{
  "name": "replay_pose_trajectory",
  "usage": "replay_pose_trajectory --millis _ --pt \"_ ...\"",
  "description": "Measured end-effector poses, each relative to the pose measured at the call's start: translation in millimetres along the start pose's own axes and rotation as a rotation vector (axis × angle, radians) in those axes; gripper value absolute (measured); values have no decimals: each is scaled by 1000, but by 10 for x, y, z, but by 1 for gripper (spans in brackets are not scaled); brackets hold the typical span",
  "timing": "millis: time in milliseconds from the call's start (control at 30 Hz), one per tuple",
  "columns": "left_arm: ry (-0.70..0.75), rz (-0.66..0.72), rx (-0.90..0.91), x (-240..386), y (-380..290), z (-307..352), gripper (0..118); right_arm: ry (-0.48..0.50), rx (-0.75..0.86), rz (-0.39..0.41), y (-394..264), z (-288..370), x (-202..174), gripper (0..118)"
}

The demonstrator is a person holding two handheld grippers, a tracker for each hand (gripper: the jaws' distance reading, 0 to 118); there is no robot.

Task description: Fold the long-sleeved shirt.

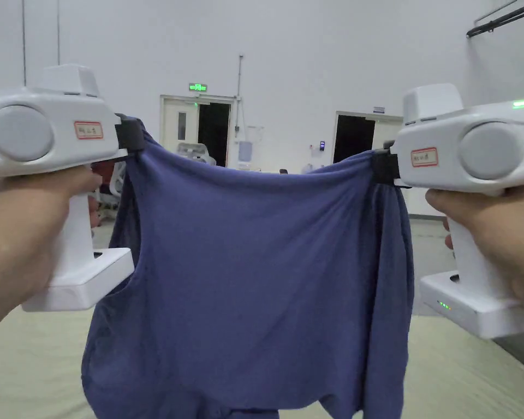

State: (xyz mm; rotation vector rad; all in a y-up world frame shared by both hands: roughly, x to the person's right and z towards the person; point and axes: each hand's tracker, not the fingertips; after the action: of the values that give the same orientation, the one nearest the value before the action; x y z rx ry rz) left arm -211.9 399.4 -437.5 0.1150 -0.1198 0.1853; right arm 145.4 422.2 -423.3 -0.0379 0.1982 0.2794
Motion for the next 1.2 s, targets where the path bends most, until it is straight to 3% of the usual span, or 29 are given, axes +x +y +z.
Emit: replay_pose_trajectory --millis 133,333,467,633,767,833,1000,1200 --pt "-32 -84 87 99 301 -486 4 -38 -37 -53 307 -586 231 7" --pt "41 -176 88 116 417 -1067 4 -106 -44 -26 485 -1208 454 7" --pt "16 -234 48 25 9 -1248 4 -116 -96 4 163 -1530 464 7" --pt "10 -222 -146 -191 -1176 -1460 4 -80 -280 72 -984 -1975 227 7" --pt "7 -234 -378 -365 -2478 -1373 4 -18 -471 152 -2346 -2161 -115 7" --pt "17 -223 -513 -432 -3148 -1184 4 33 -572 143 -3037 -2133 -301 7" --pt "-11 -199 -746 -553 -4243 -426 4 121 -720 170 -4300 -1596 -633 7" --pt "-15 -286 -908 -449 -4576 887 4 259 -822 197 -4837 -386 -1016 7"
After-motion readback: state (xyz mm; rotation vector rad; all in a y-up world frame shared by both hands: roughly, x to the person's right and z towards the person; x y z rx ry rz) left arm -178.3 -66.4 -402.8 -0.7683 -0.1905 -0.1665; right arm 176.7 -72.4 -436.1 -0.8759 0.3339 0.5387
